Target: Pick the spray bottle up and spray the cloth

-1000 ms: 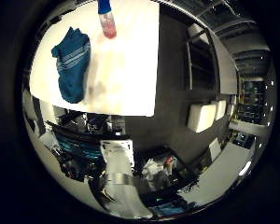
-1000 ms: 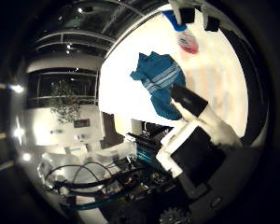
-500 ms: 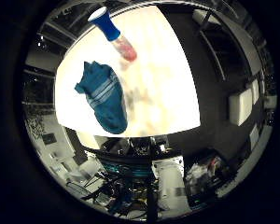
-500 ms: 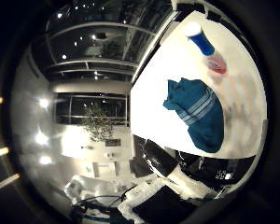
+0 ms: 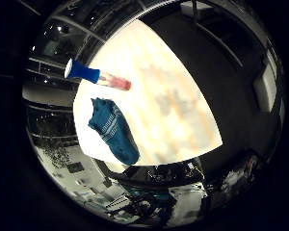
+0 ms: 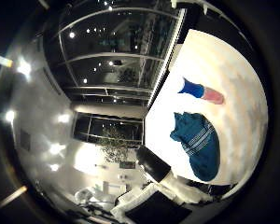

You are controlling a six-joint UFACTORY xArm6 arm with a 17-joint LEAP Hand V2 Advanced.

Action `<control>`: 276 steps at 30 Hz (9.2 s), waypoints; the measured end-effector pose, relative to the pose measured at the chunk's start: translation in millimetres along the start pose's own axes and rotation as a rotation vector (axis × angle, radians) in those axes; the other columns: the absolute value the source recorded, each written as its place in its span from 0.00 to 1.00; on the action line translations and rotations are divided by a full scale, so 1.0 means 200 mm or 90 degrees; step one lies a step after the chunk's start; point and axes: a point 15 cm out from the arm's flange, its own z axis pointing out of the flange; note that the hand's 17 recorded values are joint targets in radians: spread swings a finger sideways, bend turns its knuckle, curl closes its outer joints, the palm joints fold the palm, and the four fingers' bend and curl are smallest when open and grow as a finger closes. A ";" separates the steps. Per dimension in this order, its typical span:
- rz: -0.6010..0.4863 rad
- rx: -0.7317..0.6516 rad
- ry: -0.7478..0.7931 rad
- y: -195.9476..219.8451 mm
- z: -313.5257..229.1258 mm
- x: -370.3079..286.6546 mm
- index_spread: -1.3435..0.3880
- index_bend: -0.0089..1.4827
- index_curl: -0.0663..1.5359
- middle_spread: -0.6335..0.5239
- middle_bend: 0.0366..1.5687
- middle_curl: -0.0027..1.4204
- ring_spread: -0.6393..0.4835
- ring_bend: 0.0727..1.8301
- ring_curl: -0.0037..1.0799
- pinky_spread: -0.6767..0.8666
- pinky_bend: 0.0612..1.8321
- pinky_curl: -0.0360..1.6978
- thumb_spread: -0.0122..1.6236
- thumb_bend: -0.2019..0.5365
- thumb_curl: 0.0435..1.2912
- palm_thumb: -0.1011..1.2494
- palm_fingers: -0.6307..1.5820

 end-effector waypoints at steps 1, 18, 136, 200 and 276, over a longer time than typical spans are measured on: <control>0.003 0.002 -0.005 0.00 0.01 0.03 0.68 0.10 0.20 0.73 0.16 0.24 0.78 0.21 0.24 0.70 0.29 0.18 0.64 0.23 0.20 0.41 0.28; -0.018 -0.069 -0.062 0.05 0.36 0.14 0.64 0.09 0.16 0.75 0.10 0.21 0.79 0.15 0.22 0.69 0.23 0.19 0.54 0.23 0.20 0.29 0.26; -0.034 -0.045 -0.253 -0.22 1.45 -0.13 0.66 0.77 0.51 0.49 0.84 0.46 0.43 0.77 0.57 0.33 0.66 0.54 0.62 0.27 0.37 0.86 0.82; -0.627 -0.397 0.378 0.51 1.10 -1.07 0.68 0.82 0.47 0.50 0.87 0.41 0.43 0.80 0.57 0.34 0.49 0.90 0.62 0.26 0.55 0.87 0.82; -0.542 -0.367 0.233 0.92 1.43 -1.75 0.67 0.80 0.49 0.49 0.88 0.42 0.42 0.80 0.58 0.34 0.51 0.88 0.62 0.26 0.53 0.85 0.82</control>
